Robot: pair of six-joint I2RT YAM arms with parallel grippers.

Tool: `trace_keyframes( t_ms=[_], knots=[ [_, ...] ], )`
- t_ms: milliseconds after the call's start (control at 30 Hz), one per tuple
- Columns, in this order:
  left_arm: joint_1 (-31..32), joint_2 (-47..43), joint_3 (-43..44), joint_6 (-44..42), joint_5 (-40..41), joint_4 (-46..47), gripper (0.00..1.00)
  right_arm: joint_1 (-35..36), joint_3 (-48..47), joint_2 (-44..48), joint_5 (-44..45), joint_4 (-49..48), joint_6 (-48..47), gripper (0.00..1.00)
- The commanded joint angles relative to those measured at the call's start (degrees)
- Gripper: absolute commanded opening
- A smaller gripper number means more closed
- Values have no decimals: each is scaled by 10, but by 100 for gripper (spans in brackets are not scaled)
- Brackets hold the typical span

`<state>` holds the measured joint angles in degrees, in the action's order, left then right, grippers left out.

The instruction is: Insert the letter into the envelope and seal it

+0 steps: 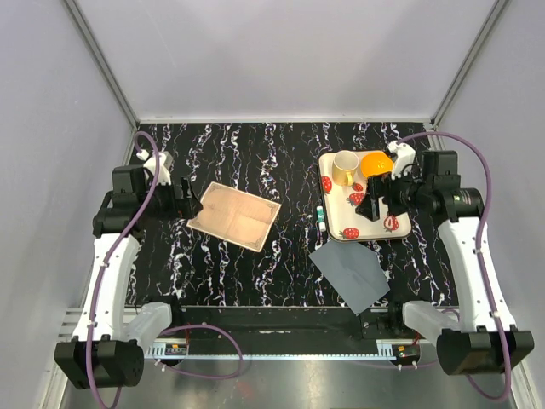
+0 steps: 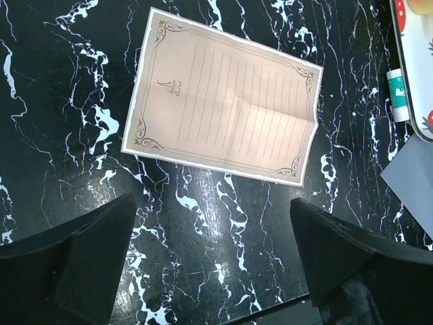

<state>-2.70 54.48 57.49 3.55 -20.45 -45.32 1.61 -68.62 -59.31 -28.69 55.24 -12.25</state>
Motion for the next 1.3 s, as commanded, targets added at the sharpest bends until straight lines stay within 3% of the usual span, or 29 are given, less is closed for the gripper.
trace_keyframes(
  t_ms=[0, 100, 167, 300, 533, 633, 800, 1033, 1267],
  knots=[
    [1, 20, -1, 7, 11, 23, 99, 4, -37, -55, -80, -20, 31, 100],
    [-1, 40, 9, -1, -10, 24, 99, 60, -70, -109, -92, -31, 44, 100],
    [-10, 50, 12, -1, -58, 32, 99, 145, -92, -156, -55, -36, 41, 100],
    [-41, 103, 21, 10, -124, 36, 99, 238, -177, -254, -39, -64, 52, 100],
    [-166, 173, 0, 17, -292, 91, 99, 326, -333, -473, -151, -146, 193, 97],
    [-206, 202, -10, 23, -320, 110, 99, 358, -403, -564, -158, -178, 240, 89],
    [-238, 237, -19, 15, -349, 124, 98, 385, -487, -681, -141, -232, 313, 63],
    [-241, 251, -34, 18, -330, 144, 94, 410, -544, -776, -93, -224, 304, 29],
    [-242, 265, -48, 13, -333, 158, 91, 416, -563, -834, 26, -179, 269, 19]
  ],
)
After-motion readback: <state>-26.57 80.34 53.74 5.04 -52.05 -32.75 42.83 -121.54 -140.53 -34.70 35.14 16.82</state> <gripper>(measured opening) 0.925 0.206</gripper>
